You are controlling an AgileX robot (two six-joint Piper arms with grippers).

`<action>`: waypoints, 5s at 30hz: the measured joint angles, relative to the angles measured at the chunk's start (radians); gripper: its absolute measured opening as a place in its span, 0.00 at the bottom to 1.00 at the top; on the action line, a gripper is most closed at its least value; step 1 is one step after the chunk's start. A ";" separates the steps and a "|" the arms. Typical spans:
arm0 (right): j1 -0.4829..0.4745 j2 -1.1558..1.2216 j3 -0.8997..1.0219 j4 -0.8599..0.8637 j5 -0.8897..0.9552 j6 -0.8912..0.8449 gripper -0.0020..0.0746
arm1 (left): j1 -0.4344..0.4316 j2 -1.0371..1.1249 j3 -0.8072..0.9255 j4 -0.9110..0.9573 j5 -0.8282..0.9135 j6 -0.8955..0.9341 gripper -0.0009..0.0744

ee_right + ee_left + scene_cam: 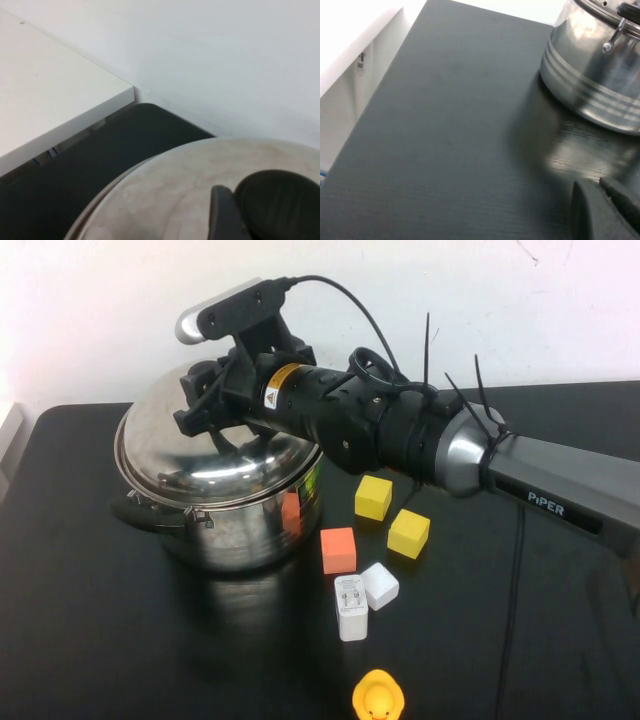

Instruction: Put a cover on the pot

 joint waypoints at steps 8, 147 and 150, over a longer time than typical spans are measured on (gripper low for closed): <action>0.000 -0.005 -0.002 0.000 0.014 0.022 0.67 | 0.000 0.000 0.000 0.000 0.000 -0.003 0.01; -0.657 -2.243 1.934 -0.078 0.339 0.164 0.02 | 0.000 0.000 0.000 0.000 0.000 0.000 0.01; -0.657 -2.243 1.934 -0.078 0.339 0.164 0.02 | 0.000 0.000 0.000 0.000 0.000 0.000 0.01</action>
